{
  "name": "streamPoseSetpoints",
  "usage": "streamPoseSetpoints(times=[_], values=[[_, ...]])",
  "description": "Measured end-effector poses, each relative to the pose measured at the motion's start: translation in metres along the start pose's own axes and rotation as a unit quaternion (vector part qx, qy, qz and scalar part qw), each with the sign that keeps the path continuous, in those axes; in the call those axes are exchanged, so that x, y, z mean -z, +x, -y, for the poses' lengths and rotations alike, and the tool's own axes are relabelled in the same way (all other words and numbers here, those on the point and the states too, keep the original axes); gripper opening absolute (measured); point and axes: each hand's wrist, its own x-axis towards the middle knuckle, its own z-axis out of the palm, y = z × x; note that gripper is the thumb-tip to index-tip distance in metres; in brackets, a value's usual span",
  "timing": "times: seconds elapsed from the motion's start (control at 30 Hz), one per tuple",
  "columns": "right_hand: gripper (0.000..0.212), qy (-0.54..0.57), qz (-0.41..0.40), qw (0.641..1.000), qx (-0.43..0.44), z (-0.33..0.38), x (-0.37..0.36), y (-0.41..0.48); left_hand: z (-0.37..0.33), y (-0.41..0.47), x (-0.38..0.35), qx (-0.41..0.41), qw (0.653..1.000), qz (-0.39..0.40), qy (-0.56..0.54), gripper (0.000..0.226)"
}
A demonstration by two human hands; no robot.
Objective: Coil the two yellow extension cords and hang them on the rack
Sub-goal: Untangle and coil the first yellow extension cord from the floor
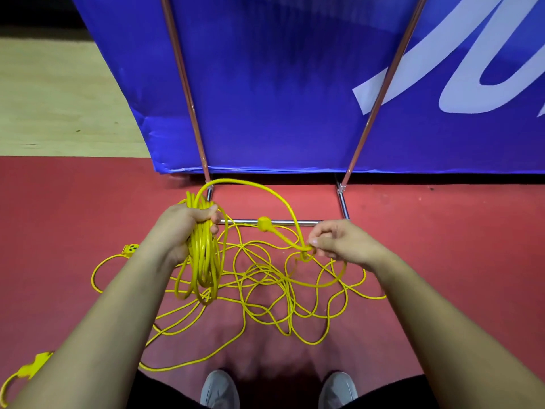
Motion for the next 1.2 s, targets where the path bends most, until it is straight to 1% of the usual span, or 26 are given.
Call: streamPoseSetpoints(times=[0.03,0.07,0.13,0.17,0.2,0.27,0.33,0.37,0.43,0.5,0.53,0.57,0.6,0.63,0.7,0.73,0.77,0.8,0.83,0.9,0.97,1.03,1.13,1.2], values=[[0.006,-0.021,-0.006,1.0,-0.006,-0.001,-0.002,0.0,-0.001,0.0,0.001,0.001,1.0,0.002,-0.004,0.007],[0.011,-0.047,-0.028,0.998,-0.018,-0.003,-0.004,0.002,-0.001,0.0,0.001,0.001,1.0,0.008,-0.005,0.007],[0.034,-0.104,-0.109,0.986,-0.072,-0.009,-0.006,0.007,-0.002,-0.002,-0.001,-0.009,1.0,0.014,0.0,0.007],[0.041,-0.13,-0.132,0.977,-0.106,-0.01,-0.005,0.008,-0.002,-0.003,-0.002,-0.016,1.0,0.016,0.003,0.007],[0.042,-0.16,-0.126,0.97,-0.131,-0.013,-0.005,0.009,-0.002,-0.003,-0.004,-0.023,1.0,0.019,0.003,0.007],[0.027,-0.221,-0.062,0.96,-0.159,-0.02,-0.006,0.009,-0.001,-0.004,-0.007,-0.03,0.999,0.033,0.004,0.008],[0.013,-0.238,-0.032,0.96,-0.145,-0.024,-0.008,0.005,-0.001,-0.005,-0.009,-0.035,0.998,0.043,0.013,0.009],[0.013,-0.224,-0.029,0.967,-0.121,-0.023,-0.009,0.002,0.0,-0.006,-0.01,-0.034,0.998,0.048,0.027,0.008],[0.013,-0.152,-0.042,0.986,-0.054,-0.018,-0.012,-0.001,0.003,-0.007,-0.012,-0.03,0.996,0.058,0.067,0.007],[0.011,-0.041,-0.062,0.997,0.008,-0.005,-0.019,-0.001,0.006,-0.01,-0.017,-0.026,0.994,0.056,0.09,0.008],[0.012,0.028,-0.074,0.996,0.033,0.002,-0.024,0.0,0.007,-0.012,-0.022,-0.021,0.995,0.051,0.084,0.006],[0.018,0.108,-0.086,0.989,0.051,0.009,-0.029,0.002,0.008,-0.014,-0.027,-0.014,0.996,0.048,0.068,0.005],[0.024,0.195,-0.098,0.974,0.061,0.016,-0.034,0.005,0.008,-0.017,-0.033,-0.006,0.998,0.047,0.043,0.005],[0.025,0.284,-0.106,0.951,0.066,0.022,-0.038,0.007,0.008,-0.019,-0.038,0.001,0.999,0.05,0.015,0.006],[0.019,0.445,-0.121,0.886,0.055,0.034,-0.042,0.01,0.008,-0.022,-0.045,0.007,0.997,0.07,-0.034,0.006],[0.018,0.488,-0.138,0.861,0.044,0.036,-0.041,0.01,0.009,-0.023,-0.047,0.004,0.996,0.081,-0.049,0.007],[0.017,0.493,-0.159,0.855,0.039,0.037,-0.04,0.01,0.01,-0.024,-0.048,-0.002,0.995,0.089,-0.052,0.009],[0.014,0.46,-0.181,0.868,0.039,0.037,-0.039,0.009,0.011,-0.025,-0.049,-0.009,0.995,0.091,-0.047,0.012],[0.011,0.411,-0.193,0.89,0.041,0.036,-0.039,0.009,0.012,-0.026,-0.051,-0.017,0.995,0.091,-0.037,0.012],[0.014,0.326,-0.189,0.924,0.066,0.035,-0.04,0.007,0.016,-0.028,-0.056,-0.035,0.995,0.091,-0.016,0.012],[0.03,0.297,-0.152,0.938,0.094,0.039,-0.045,0.004,0.019,-0.029,-0.061,-0.05,0.996,0.079,0.001,0.021],[0.039,0.276,-0.103,0.949,0.113,0.044,-0.053,0.002,0.022,-0.027,-0.064,-0.06,0.996,0.065,0.01,0.03],[0.042,0.236,-0.048,0.961,0.134,0.051,-0.065,-0.002,0.024,-0.026,-0.067,-0.052,0.996,0.077,0.006,0.036],[0.036,0.216,-0.029,0.967,0.132,0.054,-0.064,-0.003,0.024,-0.027,-0.068,-0.049,0.997,0.065,-0.002,0.029]])
